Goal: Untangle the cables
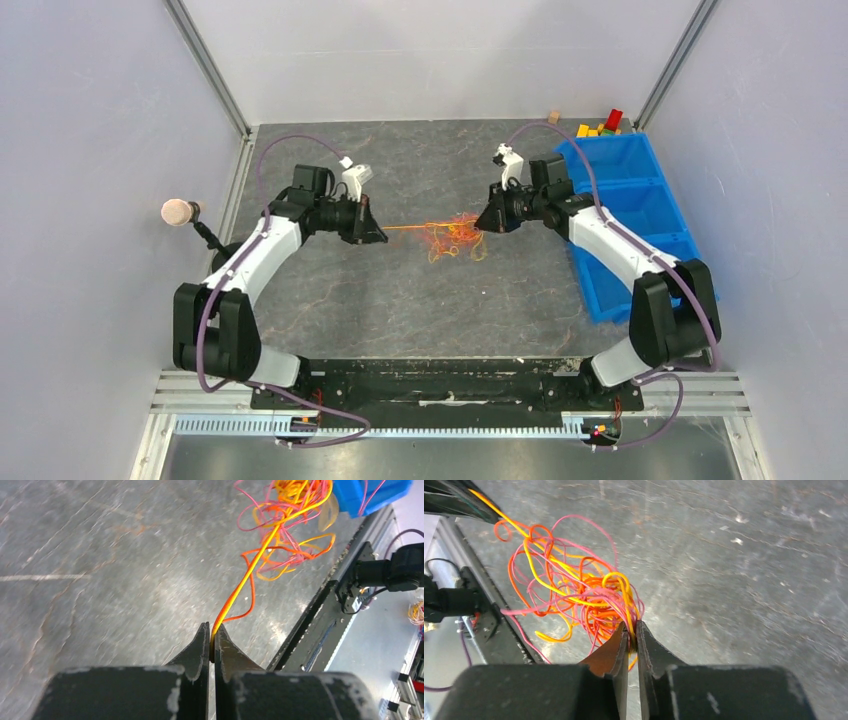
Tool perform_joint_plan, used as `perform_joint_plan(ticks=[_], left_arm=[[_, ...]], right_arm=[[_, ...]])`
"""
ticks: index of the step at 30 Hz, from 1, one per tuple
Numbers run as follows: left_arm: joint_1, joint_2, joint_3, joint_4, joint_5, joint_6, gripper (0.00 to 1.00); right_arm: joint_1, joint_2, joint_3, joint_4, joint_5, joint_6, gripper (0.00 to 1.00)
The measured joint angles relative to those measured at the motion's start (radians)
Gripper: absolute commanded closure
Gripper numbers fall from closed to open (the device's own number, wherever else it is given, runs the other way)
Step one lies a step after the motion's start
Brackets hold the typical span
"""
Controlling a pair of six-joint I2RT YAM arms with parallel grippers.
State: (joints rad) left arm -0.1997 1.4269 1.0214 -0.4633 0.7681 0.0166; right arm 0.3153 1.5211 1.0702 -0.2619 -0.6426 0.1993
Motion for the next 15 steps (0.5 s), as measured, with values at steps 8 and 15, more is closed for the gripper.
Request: perform_joint_plan(ticks=[8, 15], left_arm=[[-0.014, 0.156, 0.001, -0.092, -0.034, 0.031, 0.98], [-0.045, 0.258, 0.008, -0.084, -0.045, -0.013, 0.98]], right_arm=[[-0.019, 0.133, 0.005, -0.035, 0.085, -0.050, 0.59], [0.048, 0.195, 0.019, -0.075, 0.122, -0.068, 0.16]])
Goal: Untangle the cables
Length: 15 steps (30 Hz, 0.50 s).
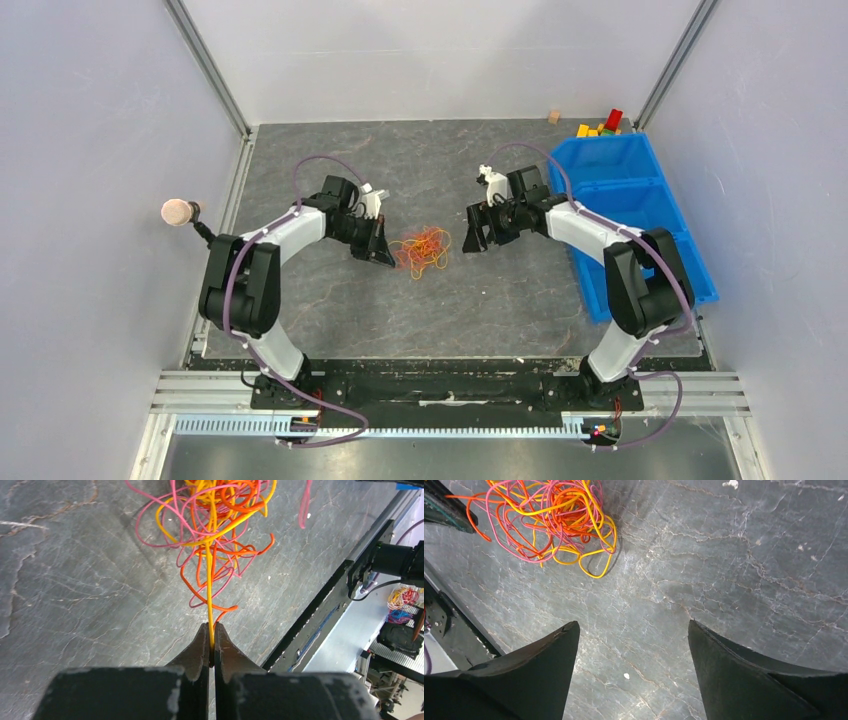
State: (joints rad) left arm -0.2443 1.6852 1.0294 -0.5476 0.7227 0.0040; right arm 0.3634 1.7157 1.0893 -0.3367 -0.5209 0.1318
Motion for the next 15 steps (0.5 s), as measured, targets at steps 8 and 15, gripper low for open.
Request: perform_joint_plan(ticks=[8, 15], left_arm=[[0.008, 0.017, 0.005, 0.004, -0.014, -0.019, 0.98], [0.017, 0.024, 0.008, 0.004, -0.016, -0.021, 0.98]], right_arm=[[0.086, 0.024, -0.010, 0.129, 0.034, 0.061, 0.25], [0.135, 0.160, 0.024, 0.251, 0.110, 0.124, 0.60]])
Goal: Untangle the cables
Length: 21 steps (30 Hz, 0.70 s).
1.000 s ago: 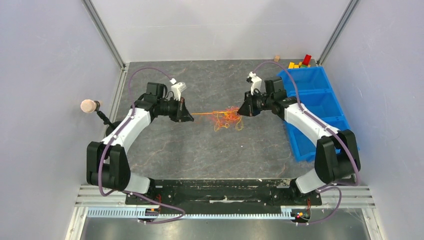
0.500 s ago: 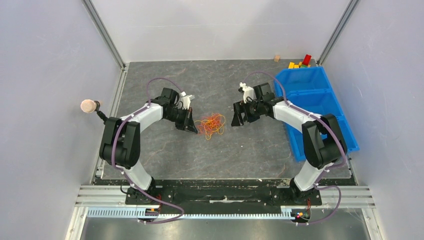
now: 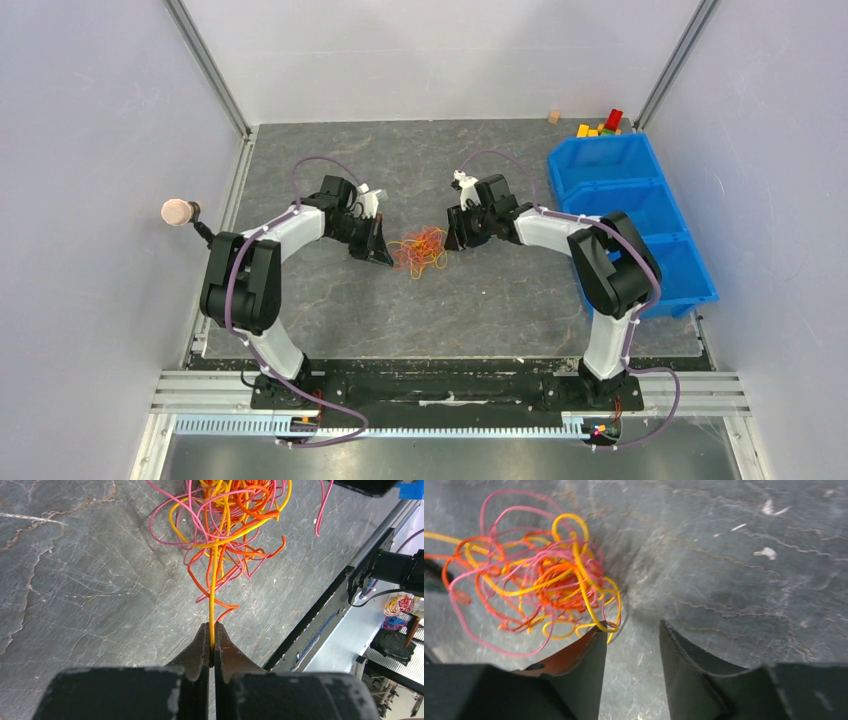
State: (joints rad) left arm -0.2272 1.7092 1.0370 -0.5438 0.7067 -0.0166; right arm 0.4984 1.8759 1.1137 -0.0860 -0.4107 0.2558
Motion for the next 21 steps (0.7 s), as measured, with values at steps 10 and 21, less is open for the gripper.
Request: perform_joint_plan(ticks=[10, 21], left_arm=[[0.043, 0.000, 0.009, -0.055, -0.045, 0.006, 0.98], [0.130, -0.039, 0.019, -0.132, -0.053, 0.074, 0.98]], right_arm=[[0.000, -0.053, -0.065, 0.163, 0.265, 0.031, 1.00], [-0.090, -0.242, -0.132, 0.165, 0.242, -0.066, 0.49]])
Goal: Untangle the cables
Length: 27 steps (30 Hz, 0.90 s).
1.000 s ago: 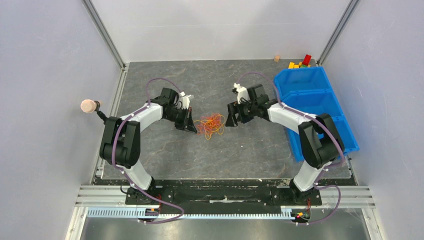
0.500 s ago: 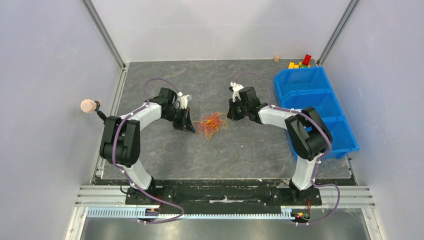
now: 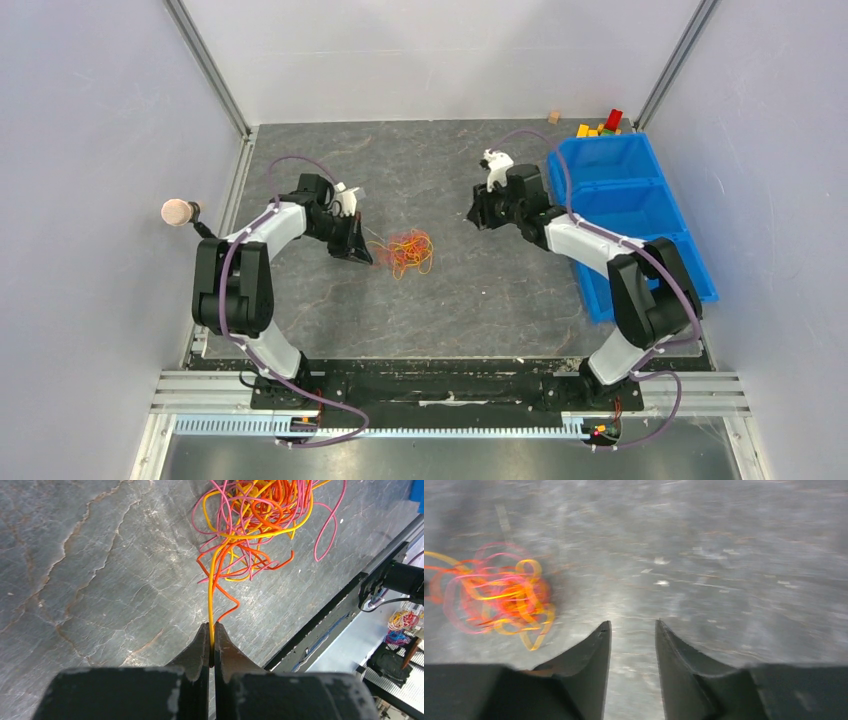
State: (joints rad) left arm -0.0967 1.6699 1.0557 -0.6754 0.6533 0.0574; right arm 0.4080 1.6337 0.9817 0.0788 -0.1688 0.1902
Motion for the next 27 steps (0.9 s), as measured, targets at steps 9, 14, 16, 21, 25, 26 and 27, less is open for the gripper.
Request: perform_joint_plan(ticks=[9, 14, 16, 21, 25, 26, 27], left_arm=[[-0.006, 0.029, 0.022, -0.003, 0.008, 0.000, 0.98], [-0.006, 0.041, 0.034, -0.003, 0.008, 0.000, 0.98], [-0.006, 0.045, 0.036, -0.003, 0.008, 0.000, 0.98], [-0.006, 0.060, 0.042, -0.003, 0.007, 0.000, 0.98], [-0.005, 0.061, 0.049, -0.008, -0.008, 0.004, 0.98], [-0.004, 0.061, 0.050, -0.007, -0.021, 0.007, 0.98], [-0.002, 0.060, 0.050, -0.003, -0.026, 0.007, 0.98]], right_arm=[[0.118, 0.167, 0.096, -0.012, -0.245, 0.010, 0.38], [0.170, 0.269, 0.148, -0.012, -0.259, 0.024, 0.42], [0.187, 0.294, 0.164, -0.011, -0.248, 0.024, 0.49], [0.218, 0.328, 0.192, -0.011, -0.089, 0.030, 1.00], [0.216, 0.330, 0.193, -0.034, 0.112, 0.017, 1.00], [0.212, 0.323, 0.182, -0.032, 0.152, 0.008, 1.00], [0.208, 0.308, 0.163, -0.033, 0.178, 0.000, 1.00]])
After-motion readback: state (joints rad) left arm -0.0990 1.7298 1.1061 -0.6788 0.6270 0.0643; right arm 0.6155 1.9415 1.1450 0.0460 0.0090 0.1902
